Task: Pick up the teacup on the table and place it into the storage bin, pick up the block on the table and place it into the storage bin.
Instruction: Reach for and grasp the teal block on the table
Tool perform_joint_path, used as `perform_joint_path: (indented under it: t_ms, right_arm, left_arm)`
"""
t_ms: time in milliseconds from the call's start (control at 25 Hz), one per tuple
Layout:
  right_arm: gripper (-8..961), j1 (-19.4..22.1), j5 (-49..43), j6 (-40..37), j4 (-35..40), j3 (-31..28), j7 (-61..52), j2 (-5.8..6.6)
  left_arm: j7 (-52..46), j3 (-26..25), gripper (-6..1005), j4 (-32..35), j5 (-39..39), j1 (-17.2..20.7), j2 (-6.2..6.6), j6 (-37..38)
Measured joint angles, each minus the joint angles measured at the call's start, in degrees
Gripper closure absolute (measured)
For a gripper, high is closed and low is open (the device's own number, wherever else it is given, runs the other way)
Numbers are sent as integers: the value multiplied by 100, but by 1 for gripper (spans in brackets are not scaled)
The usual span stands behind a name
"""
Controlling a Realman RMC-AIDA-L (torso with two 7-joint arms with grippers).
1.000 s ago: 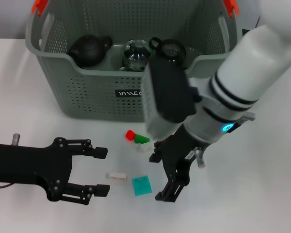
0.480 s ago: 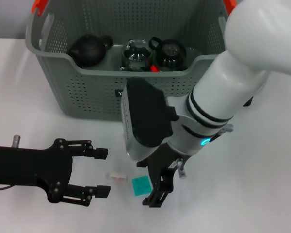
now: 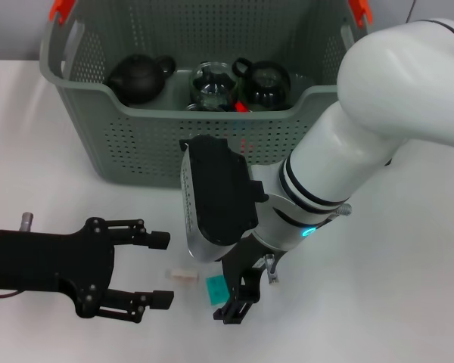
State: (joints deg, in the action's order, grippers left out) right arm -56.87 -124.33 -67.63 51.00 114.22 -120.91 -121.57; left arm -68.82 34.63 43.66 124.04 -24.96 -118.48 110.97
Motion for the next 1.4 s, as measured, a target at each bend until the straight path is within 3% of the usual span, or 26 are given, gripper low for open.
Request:
perform_joint_path:
  t_ms: [1080,1400]
  right_arm:
    - [12,-7,128,260,-255,260,-26,-16]
    - [277,-6,129,272,-257,261,-29,-16]
  left_arm:
    - [0,-88,188,-7,-12,-29,19,34]
    - [0,-89,188,-7,-38,-6,26,39]
